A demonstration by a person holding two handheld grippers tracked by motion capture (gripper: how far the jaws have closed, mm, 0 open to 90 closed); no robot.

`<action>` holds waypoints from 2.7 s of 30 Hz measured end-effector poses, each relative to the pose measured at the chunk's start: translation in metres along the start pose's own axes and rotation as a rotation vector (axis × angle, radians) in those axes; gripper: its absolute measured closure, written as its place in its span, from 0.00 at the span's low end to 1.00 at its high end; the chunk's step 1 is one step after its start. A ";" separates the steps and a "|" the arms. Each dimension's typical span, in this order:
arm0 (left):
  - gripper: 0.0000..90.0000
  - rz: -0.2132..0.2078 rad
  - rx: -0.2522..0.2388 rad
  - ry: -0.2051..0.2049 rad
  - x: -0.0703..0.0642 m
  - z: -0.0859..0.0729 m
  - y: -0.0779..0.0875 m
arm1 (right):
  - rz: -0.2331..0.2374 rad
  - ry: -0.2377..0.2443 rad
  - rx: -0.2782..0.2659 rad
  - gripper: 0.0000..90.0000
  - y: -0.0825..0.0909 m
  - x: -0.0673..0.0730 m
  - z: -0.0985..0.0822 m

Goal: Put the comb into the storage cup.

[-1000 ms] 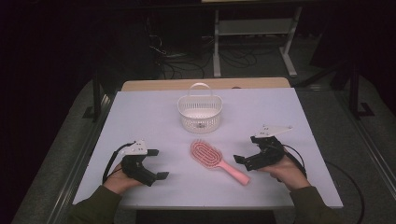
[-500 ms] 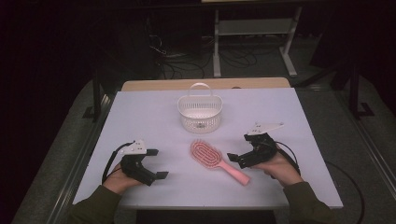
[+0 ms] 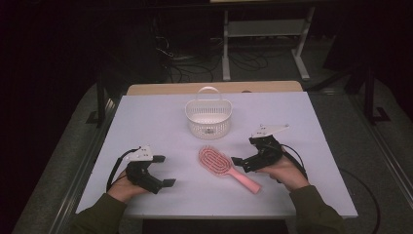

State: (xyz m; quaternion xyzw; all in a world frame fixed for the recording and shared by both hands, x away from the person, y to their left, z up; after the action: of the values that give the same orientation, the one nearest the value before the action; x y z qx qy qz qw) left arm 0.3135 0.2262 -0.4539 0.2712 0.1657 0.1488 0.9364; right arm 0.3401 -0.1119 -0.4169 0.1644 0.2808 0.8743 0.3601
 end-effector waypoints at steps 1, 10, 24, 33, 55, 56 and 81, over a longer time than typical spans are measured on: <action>0.00 0.000 0.002 -0.001 0.000 0.000 0.000 | 0.001 0.002 0.000 0.00 -0.001 0.000 0.001; 0.00 0.001 0.000 -0.003 0.000 0.000 0.001 | 0.008 0.009 -0.004 0.00 -0.007 0.003 0.008; 0.00 0.006 0.003 -0.011 -0.001 0.001 0.001 | 0.006 0.014 -0.002 0.00 -0.012 0.008 0.014; 0.00 0.005 0.002 -0.012 -0.001 0.001 0.002 | -0.001 0.040 0.041 0.00 -0.013 0.012 0.010; 0.00 0.014 0.006 -0.016 0.000 0.000 0.003 | -0.004 0.068 0.108 0.00 -0.020 0.016 -0.005; 0.00 0.014 0.006 -0.016 0.000 0.000 0.003 | -0.003 0.071 0.110 0.00 -0.020 0.017 -0.005; 0.00 0.011 0.011 -0.017 0.000 -0.001 0.002 | -0.004 0.127 0.214 0.02 -0.031 0.026 -0.018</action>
State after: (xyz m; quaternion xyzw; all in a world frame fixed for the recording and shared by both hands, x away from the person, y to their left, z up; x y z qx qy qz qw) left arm 0.3127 0.2281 -0.4532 0.2783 0.1572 0.1510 0.9354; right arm 0.3302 -0.0813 -0.4476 0.1457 0.3952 0.8473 0.3234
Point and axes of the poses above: each handheld gripper's, and its own axes: y roughly backward along the jaws, z roughly out of its top, x roughly to its left, the point moved 4 cm from there along -y, roughly forward along the jaws, and after that the axes turned 7 degrees about -z, right-handed, at the moved point
